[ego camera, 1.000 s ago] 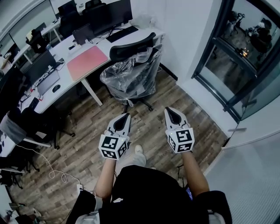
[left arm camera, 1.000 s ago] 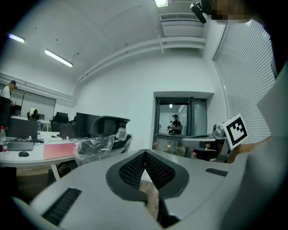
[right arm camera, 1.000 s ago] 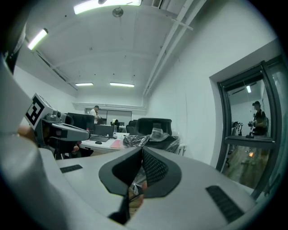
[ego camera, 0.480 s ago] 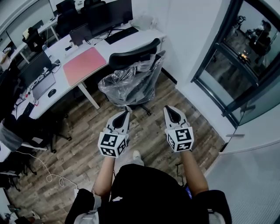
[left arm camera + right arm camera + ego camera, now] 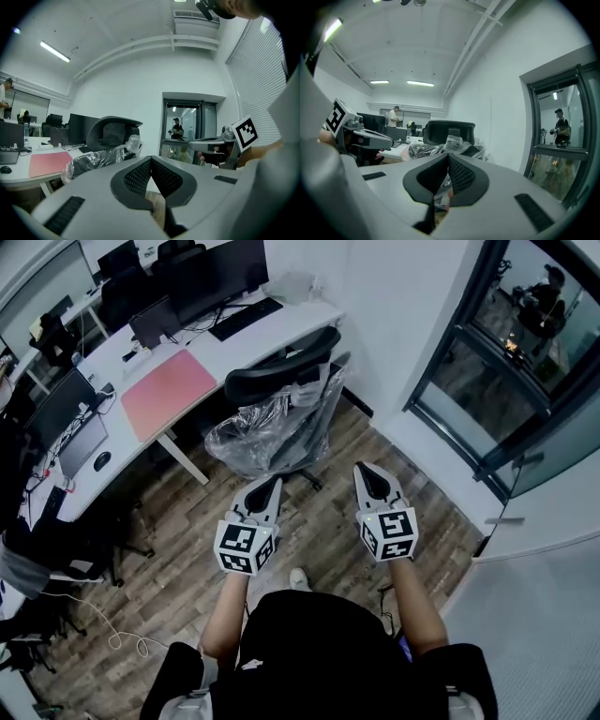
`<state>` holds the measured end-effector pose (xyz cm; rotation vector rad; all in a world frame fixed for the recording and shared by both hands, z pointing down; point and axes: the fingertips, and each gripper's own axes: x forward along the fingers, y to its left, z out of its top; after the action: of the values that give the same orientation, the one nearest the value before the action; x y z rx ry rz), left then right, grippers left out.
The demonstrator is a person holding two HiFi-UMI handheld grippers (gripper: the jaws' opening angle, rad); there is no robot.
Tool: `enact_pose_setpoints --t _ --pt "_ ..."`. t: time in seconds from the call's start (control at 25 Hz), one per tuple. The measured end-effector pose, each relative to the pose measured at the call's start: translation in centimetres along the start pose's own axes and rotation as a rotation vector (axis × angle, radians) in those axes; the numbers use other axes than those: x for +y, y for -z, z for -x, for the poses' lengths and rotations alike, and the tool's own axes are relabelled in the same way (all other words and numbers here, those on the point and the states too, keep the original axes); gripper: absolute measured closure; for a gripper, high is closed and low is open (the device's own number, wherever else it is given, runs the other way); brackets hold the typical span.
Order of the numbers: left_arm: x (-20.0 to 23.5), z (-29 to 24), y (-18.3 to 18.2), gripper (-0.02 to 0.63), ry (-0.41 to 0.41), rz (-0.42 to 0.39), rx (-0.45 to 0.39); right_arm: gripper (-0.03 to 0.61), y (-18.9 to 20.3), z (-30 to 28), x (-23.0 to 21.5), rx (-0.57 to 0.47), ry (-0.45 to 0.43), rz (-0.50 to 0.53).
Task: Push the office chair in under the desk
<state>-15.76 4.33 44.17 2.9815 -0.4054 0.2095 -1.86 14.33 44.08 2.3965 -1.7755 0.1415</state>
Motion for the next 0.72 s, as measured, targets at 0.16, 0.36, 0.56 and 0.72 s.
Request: enact_pose_setpoints --t 0.16,0.36,0.56,0.72 --pt "1.0 -0.8 0.2 0.598 0.033 -0.021 0.010 0.555 0.0 -1.5 0.3 0.001 0.024 -0.005" --pt "2.0 -1.9 0.8 0.598 0.058 -0.046 0.025 0.555 0.1 -3.1 0.2 0.004 0.049 -0.007" --pt "2.8 -3.0 0.7 0.598 0.071 -0.029 0.026 0.555 -0.1 -3.9 -0.2 0.013 0.061 -0.003" --pt "2.8 -4.4 0.9 0.598 0.085 -0.025 0.034 0.555 0.4 -4.5 -0.8 0.027 0.068 0.003"
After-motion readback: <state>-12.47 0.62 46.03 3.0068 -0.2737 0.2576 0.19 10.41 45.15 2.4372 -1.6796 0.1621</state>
